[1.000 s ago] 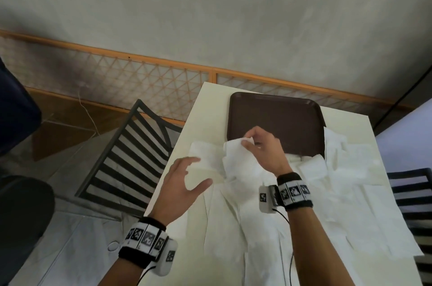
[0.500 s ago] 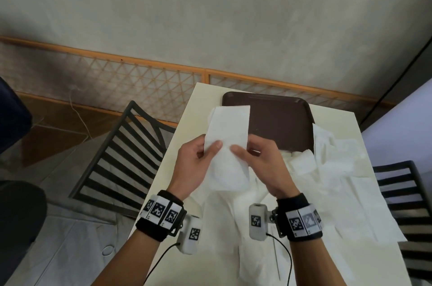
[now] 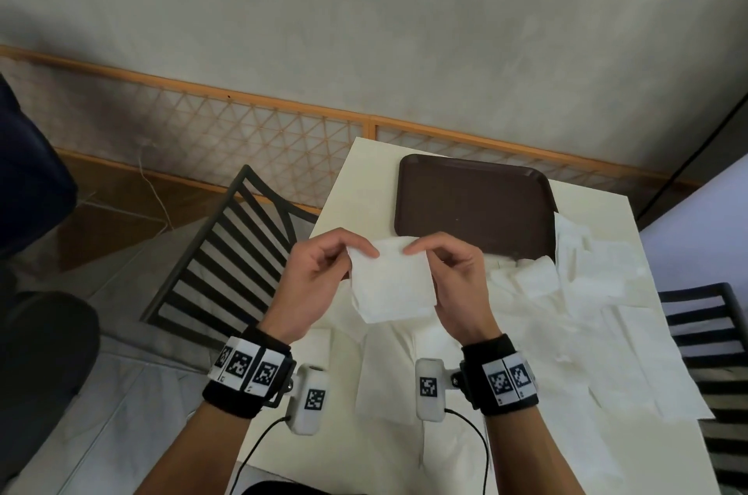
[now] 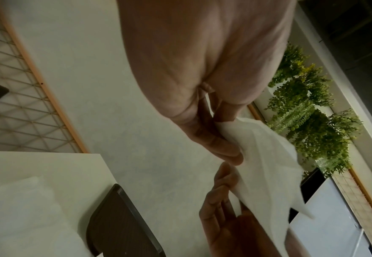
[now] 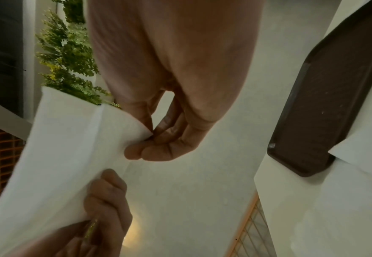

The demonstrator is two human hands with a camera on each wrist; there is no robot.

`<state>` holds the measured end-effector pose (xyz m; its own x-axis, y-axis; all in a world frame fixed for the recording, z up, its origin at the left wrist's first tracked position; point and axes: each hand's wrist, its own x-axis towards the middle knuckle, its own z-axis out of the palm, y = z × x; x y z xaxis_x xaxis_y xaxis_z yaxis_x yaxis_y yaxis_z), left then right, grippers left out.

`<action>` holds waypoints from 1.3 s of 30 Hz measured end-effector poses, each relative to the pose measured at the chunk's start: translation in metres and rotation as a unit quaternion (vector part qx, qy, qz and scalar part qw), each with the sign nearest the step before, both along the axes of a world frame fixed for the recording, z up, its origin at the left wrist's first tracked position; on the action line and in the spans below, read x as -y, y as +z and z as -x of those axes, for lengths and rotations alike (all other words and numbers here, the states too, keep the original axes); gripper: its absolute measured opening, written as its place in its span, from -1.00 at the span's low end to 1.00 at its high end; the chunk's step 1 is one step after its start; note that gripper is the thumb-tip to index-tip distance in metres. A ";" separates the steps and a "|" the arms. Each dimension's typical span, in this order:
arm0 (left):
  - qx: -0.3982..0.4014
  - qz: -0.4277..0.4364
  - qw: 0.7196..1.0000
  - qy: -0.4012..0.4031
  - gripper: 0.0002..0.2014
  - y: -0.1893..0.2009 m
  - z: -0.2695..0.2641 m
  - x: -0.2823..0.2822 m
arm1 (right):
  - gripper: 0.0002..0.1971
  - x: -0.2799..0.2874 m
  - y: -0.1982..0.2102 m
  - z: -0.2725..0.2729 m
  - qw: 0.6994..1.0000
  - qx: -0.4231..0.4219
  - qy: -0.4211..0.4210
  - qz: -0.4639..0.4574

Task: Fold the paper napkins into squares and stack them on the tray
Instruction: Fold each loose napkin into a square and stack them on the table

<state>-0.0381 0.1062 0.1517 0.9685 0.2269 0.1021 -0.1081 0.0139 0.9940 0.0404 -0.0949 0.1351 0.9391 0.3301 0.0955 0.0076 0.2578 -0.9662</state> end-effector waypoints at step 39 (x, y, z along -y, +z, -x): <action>-0.256 -0.466 0.843 0.087 -0.59 -0.162 0.073 -0.072 | -0.36 -0.094 -0.120 -0.046 0.699 0.243 0.190 0.646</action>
